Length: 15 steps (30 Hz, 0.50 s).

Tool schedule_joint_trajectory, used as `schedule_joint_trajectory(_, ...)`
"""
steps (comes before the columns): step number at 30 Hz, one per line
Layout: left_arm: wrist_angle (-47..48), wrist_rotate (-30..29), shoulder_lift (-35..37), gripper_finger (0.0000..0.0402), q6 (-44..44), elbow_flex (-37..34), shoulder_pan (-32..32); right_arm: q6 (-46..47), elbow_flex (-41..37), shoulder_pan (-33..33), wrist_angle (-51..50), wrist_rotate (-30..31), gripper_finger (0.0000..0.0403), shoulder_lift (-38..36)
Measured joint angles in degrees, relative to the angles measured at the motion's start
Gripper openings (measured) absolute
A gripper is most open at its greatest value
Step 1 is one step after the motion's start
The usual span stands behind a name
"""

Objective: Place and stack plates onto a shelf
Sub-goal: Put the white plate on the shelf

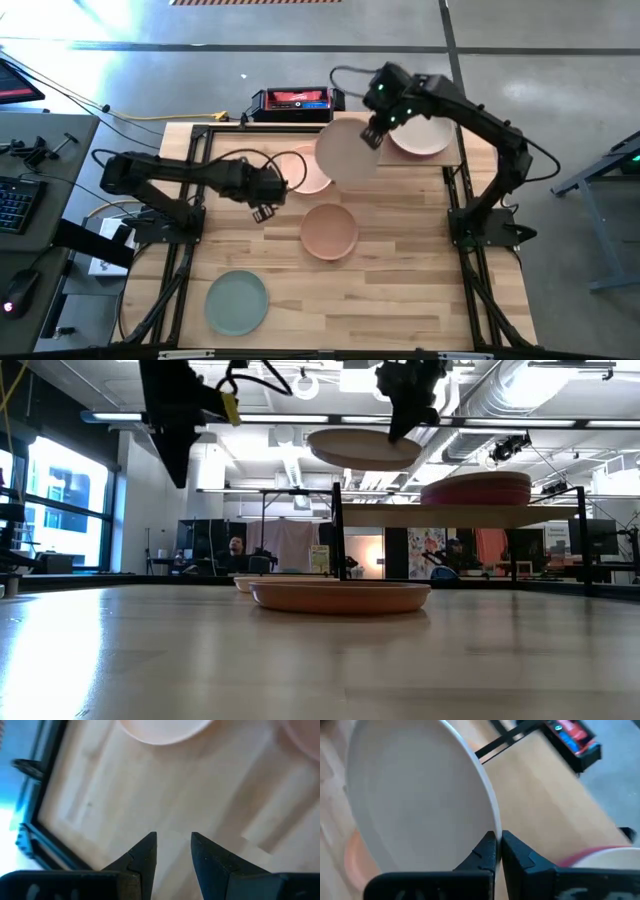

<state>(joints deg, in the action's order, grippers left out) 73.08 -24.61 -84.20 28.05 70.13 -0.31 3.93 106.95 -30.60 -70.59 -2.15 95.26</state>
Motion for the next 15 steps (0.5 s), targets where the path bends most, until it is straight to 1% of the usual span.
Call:
schedule_joint_trajectory(3,-0.1,-2.3,0.0,0.0110,-3.0,0.0,3.1,0.5,1.2,-3.0,0.0,-0.8,0.0000,0.0)
schedule_joint_trajectory(7,-0.1,-4.5,0.0,0.0110,-7.9,0.0,7.4,3.7,1.1,-6.9,0.9,-2.6,0.0000,0.0)
schedule_joint_trajectory(15,-3.5,-4.0,0.0,0.0110,-19.4,0.0,15.4,5.2,0.9,-11.8,1.6,-2.8,0.0000,1.7)
